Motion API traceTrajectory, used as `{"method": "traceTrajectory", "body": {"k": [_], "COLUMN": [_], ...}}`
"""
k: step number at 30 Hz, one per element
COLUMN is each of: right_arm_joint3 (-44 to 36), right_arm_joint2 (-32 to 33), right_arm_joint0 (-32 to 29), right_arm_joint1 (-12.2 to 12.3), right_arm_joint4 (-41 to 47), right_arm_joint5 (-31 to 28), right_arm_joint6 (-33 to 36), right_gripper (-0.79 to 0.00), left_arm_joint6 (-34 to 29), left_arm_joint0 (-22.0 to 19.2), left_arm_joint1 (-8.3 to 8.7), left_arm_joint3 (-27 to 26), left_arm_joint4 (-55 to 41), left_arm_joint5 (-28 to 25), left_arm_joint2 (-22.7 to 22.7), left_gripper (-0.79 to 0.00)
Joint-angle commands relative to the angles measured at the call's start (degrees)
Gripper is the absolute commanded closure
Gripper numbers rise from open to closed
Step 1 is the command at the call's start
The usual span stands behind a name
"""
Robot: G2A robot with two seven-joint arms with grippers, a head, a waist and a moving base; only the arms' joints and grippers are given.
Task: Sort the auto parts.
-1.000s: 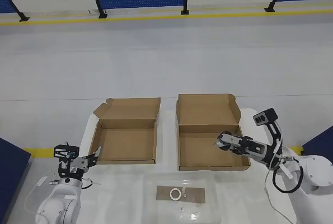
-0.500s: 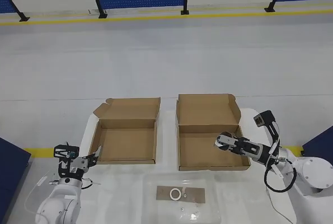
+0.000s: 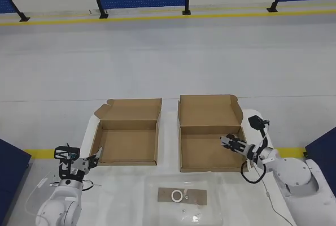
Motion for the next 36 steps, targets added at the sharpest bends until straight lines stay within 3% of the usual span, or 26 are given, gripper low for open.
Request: {"method": "traceTrajectory", "body": {"k": [1, 6, 18, 28, 36], "right_arm_joint3": [1.1, 2.9, 2.8, 6.7, 12.9], "right_arm_joint2": [-1.2, -3.4, -3.5, -11.2, -15.5], "right_arm_joint0": [0.7, 2.2, 2.2, 5.3, 9.3], "right_arm_joint1": [-0.1, -0.1, -0.1, -0.7, -1.7], "right_arm_joint4": [-2.4, -7.2, -6.9, -27.4, -31.3], "right_arm_joint5": [2.2, 4.4, 3.9, 13.8, 15.6], "right_arm_joint6": [-0.4, -0.1, -1.3, -7.8, -8.0], "right_gripper": [0.000, 0.000, 0.000, 0.000, 0.000], "left_arm_joint6": [0.0, 0.0, 0.0, 0.0, 0.0], "left_arm_joint0": [0.0, 0.0, 0.0, 0.0, 0.0], "left_arm_joint1": [0.00, 0.00, 0.00, 0.00, 0.00], "left_arm_joint3": [0.0, 0.0, 0.0, 0.0, 0.0], "left_arm_joint4": [0.0, 0.0, 0.0, 0.0, 0.0], "left_arm_joint5": [0.0, 0.0, 0.0, 0.0, 0.0], "left_arm_joint2": [0.0, 0.0, 0.0, 0.0, 0.0], "left_gripper": [-0.785, -0.785, -0.785, -0.785, -0.785]}}
